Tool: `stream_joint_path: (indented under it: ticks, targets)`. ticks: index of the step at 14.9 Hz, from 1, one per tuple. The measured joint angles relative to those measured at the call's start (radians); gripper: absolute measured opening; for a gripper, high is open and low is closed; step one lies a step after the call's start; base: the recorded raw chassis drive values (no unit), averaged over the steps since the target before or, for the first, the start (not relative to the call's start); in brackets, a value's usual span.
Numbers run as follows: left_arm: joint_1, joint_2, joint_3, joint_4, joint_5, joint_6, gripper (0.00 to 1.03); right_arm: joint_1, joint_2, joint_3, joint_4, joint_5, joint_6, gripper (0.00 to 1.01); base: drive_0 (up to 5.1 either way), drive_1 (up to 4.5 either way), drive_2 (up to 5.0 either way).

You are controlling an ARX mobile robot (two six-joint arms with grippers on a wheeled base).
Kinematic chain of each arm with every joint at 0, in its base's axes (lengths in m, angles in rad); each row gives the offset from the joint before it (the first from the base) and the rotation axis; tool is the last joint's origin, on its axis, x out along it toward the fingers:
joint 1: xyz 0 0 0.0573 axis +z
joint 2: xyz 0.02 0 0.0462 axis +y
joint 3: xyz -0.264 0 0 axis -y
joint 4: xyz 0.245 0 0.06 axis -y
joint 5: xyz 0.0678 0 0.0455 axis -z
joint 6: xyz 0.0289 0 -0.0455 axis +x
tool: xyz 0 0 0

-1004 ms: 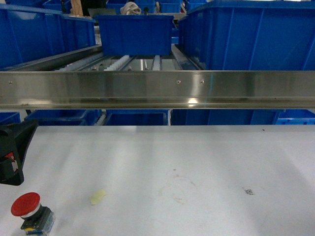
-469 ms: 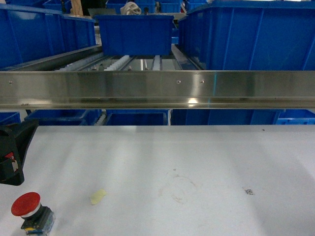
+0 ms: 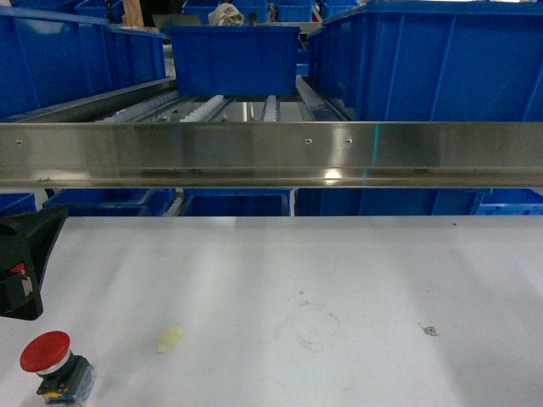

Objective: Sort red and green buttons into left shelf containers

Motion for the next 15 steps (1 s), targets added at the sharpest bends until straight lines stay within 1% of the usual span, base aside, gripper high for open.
stream_joint_path:
  ticks: [3,6,9,15]
  targets:
    - [0.0,0.0,0.0,0.0,0.0,0.0,0.98,-0.029,0.021,0.015,-0.003,-0.002,-0.006,0.98,0.0,0.0,0.0]
    - [0.0,0.0,0.0,0.0,0.0,0.0,0.98,-0.052,0.021,0.024,-0.001,-0.016,-0.006,0.98,0.0,0.0,0.0]
    - [0.0,0.0,0.0,0.0,0.0,0.0,0.98,-0.052,0.021,0.024,-0.001,-0.027,-0.006,0.98,0.0,0.0,0.0]
    - [0.0,0.0,0.0,-0.001,0.0,0.0,0.98,-0.062,0.036,0.044,-0.001,-0.021,-0.006,0.98,0.0,0.0,0.0]
